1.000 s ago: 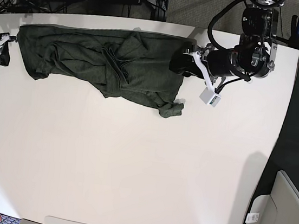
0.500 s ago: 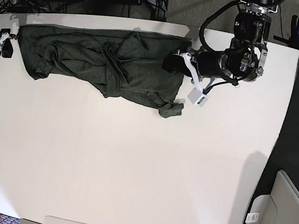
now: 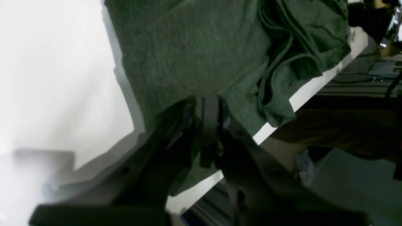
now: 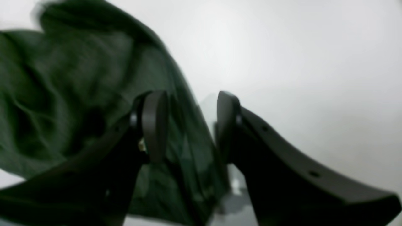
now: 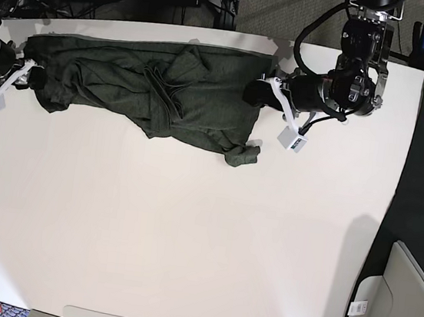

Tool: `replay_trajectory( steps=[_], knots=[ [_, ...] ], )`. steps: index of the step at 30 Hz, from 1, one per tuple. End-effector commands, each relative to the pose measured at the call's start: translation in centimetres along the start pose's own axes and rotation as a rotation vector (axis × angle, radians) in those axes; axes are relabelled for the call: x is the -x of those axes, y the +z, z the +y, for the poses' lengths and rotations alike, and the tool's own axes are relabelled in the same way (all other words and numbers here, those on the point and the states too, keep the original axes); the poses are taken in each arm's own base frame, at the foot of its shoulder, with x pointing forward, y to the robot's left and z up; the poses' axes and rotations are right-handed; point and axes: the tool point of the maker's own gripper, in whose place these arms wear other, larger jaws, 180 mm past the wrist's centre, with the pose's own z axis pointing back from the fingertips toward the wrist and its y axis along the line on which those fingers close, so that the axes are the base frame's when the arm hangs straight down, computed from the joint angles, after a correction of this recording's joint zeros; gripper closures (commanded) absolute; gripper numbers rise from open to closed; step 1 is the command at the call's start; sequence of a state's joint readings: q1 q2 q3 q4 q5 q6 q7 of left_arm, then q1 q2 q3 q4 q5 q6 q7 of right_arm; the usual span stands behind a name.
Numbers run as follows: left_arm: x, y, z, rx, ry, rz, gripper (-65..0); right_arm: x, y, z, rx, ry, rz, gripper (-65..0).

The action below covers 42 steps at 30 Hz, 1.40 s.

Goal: Fold the T-shirt properly

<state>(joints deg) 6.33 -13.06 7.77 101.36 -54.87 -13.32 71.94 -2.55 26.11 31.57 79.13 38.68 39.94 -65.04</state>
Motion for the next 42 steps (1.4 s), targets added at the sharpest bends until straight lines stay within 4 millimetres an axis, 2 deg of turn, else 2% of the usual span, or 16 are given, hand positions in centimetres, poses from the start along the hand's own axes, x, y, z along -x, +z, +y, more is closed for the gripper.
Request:
replay_trajectory(
  steps=[1, 9, 20, 25, 28, 32, 38, 42],
  knots=[
    [-0.9, 0.4, -0.5, 0.018, -0.016, -0.023, -2.8, -0.1, -0.1, -0.4, 0.01, 0.021, 0.028, -26.6],
    [-0.9, 0.3, -0.5, 0.019, -0.015, -0.024, -2.8, 0.9, -1.9, 2.2, -0.058, 0.022, 0.056, -26.6],
    [-0.9, 0.3, -0.6, 0.019, -0.015, -0.025, -2.8, 3.1, -2.5, 3.7, -0.092, 0.017, 0.158, -26.3],
    [-0.9, 0.3, -0.5, 0.018, -0.013, -0.025, -2.8, 2.3, -0.9, 4.3, -0.061, 0.104, 0.158, -26.4],
    [-0.9, 0.3, -0.5, 0.019, -0.013, -0.025, -2.8, 1.7, 0.5, 3.2, -0.02, 0.157, 0.17, -26.4],
    [-0.9, 0.2, -0.8, 0.027, -0.009, -0.028, -2.8, 1.6, 1.2, 2.1, 0.008, 0.172, 0.182, -26.4],
    [-0.9, 0.1, -0.9, 0.03, -0.01, -0.027, -2.8, 2.4, 0.8, 2.6, -0.004, 0.169, 0.199, -26.1],
    [-0.8, 0.1, -0.9, 0.031, -0.009, -0.026, -2.8, 3.2, -0.5, 4.9, -0.06, 0.165, 0.206, -26.1]
  ],
)
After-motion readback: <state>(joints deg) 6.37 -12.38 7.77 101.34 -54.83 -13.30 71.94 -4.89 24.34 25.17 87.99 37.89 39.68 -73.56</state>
